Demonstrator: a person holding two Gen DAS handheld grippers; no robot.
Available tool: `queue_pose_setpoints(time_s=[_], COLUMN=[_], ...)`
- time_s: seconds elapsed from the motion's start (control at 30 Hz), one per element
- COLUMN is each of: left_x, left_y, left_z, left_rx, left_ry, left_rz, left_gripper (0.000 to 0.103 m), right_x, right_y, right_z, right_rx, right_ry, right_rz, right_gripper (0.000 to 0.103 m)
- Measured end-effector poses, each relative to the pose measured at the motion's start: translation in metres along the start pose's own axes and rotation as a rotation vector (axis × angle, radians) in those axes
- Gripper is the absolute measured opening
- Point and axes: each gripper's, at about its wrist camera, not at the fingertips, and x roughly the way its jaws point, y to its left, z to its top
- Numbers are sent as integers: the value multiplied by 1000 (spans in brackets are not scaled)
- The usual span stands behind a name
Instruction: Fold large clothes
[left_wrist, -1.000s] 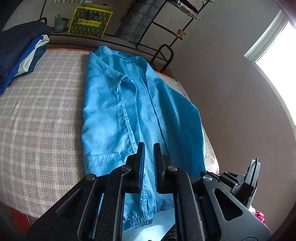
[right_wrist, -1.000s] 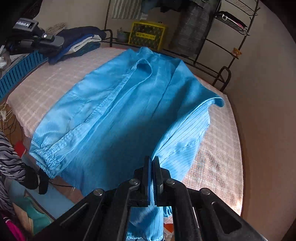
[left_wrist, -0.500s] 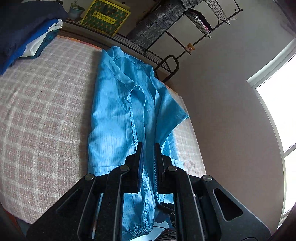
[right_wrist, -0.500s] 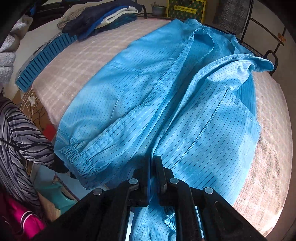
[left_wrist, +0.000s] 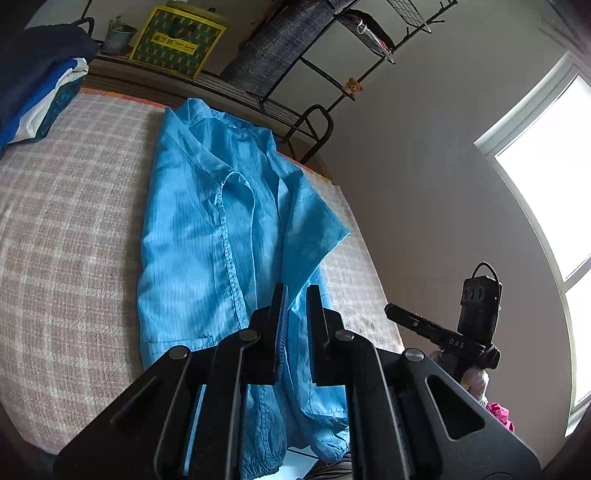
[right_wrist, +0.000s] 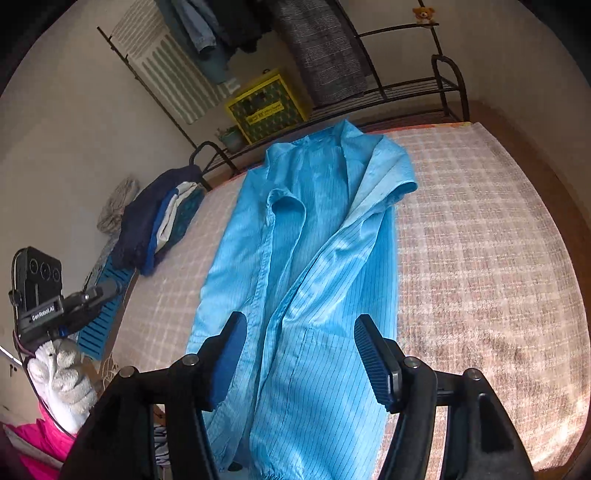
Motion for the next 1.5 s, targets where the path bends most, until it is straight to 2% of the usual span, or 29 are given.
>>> queue_pose_setpoints(time_s=[0.1, 0.23, 0.37, 0.5, 0.53, 0.57, 0.6, 0.63, 0.67, 0.73, 0.83, 1.0, 1.27, 1.33, 1.4, 1.5], left_x=[11, 17, 15, 13, 11, 10, 8, 7, 6, 3, 0, -9, -24, -27, -30, -34], left_y=[-1, -4, -5, -5, -4, -4, -4, -4, -3, -1, 4, 15, 31, 33, 34, 39], left_z=[-3, -7, -6, -4, -3, -3, -2, -2, -2, -2, 0, 2, 7, 8, 9, 11], left_rx=[-3, 11, 21, 16, 18, 20, 23, 24, 23, 16, 10, -11, -38, -41, -33, -35], left_ry=[33, 52, 48, 49, 48, 45, 42, 40, 40, 41, 40, 33, 19, 17, 10, 2], left_rz=[32, 43, 43, 35, 33, 32, 32, 31, 28, 18, 11, 1, -1, -8, -3, 9], left_gripper=[7, 7, 7, 7, 7, 7, 7, 7, 7, 7, 7, 7, 7, 7, 7, 7], right_x=[9, 36, 77, 116, 123, 129, 136, 141, 142, 140, 141, 175, 264, 286, 294, 265], right_y=[-36, -79, -107, -111, -110, -109, -108, -104, -99, -82, -42, 21, 59, 64, 73, 84], right_z=[32, 69, 92, 109, 113, 117, 123, 127, 130, 137, 149, 163, 156, 151, 146, 147], right_rx=[114, 269, 389, 400, 391, 380, 368, 355, 342, 301, 185, 11, -79, -88, -98, -134], right_ry=[-71, -117, -117, -85, -73, -57, -37, -25, -22, -37, -33, 30, 146, 211, 262, 225], right_rz=[-12, 40, 57, 21, 12, -3, -26, -38, -45, -27, -19, -81, -145, -124, -123, -35], right_gripper=[71, 71, 70, 64, 60, 44, 24, 18, 7, 3, 2, 1, 1, 9, 27, 32])
